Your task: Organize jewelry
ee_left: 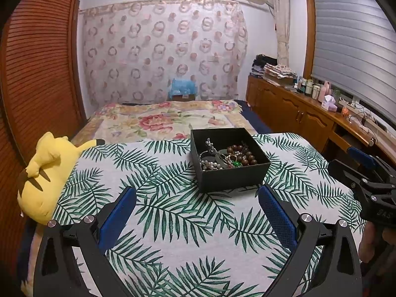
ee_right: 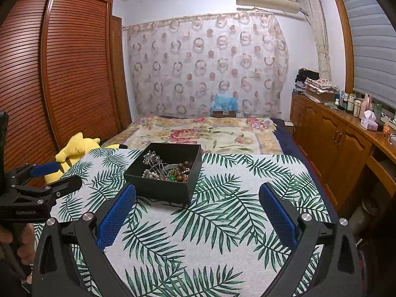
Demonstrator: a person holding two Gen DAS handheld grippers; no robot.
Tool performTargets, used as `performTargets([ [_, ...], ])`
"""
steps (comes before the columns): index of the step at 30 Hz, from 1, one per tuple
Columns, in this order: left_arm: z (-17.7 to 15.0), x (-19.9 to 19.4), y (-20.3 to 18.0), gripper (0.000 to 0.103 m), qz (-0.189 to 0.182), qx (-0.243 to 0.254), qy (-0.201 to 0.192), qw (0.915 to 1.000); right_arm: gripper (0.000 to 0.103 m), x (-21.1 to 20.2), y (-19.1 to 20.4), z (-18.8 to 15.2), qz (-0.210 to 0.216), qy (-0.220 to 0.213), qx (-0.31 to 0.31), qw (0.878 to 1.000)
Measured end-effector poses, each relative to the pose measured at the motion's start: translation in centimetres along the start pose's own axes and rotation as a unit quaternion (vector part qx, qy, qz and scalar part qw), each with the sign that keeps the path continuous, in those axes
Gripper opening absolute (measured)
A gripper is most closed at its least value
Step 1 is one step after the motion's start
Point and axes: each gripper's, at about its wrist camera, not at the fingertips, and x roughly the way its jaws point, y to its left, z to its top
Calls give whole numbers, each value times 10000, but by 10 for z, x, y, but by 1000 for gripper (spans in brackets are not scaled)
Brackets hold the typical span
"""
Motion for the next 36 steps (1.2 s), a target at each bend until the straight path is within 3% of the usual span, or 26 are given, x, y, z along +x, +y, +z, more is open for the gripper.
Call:
performTargets([
  [36, 0, -12, -4, 95, 29, 26, -64, 10000, 100, 1, 0, -1, -9, -4, 25, 10000],
])
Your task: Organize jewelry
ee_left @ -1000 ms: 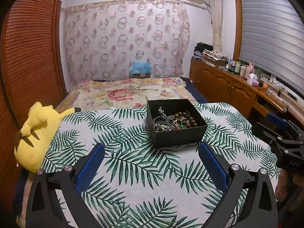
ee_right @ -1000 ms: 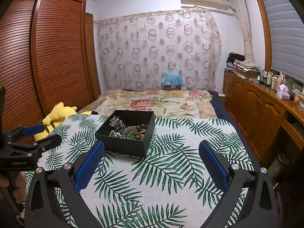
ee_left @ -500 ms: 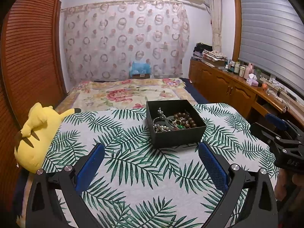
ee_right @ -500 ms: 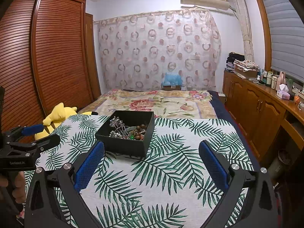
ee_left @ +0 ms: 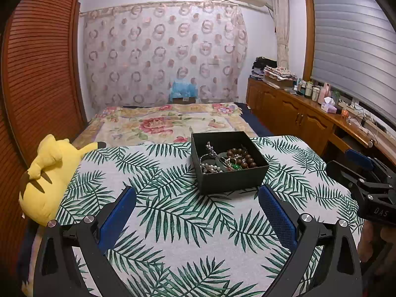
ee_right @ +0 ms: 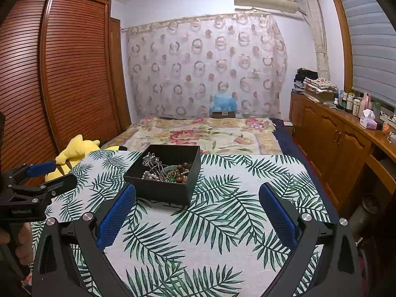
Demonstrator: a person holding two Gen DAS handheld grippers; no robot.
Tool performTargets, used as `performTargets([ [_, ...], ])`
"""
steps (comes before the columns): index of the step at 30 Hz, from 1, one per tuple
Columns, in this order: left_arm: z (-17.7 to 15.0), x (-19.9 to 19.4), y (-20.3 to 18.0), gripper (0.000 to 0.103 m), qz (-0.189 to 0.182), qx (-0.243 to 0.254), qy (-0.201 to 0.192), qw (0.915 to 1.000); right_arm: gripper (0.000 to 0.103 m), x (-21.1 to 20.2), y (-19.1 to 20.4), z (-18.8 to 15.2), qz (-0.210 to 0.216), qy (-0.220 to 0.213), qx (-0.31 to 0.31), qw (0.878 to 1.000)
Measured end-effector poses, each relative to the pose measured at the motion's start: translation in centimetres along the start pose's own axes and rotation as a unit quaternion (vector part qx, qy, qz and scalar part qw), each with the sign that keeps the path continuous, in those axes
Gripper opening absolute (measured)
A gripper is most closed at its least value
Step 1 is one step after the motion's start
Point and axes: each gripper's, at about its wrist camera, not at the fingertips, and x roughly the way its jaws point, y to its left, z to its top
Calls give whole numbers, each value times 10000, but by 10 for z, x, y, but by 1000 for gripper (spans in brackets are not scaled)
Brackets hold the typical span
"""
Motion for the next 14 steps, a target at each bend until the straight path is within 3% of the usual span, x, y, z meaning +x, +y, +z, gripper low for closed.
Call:
performTargets([
  [14, 2, -4, -2, 95, -34, 6, -2, 10000, 100, 0, 0, 0, 8, -6, 17, 10000],
])
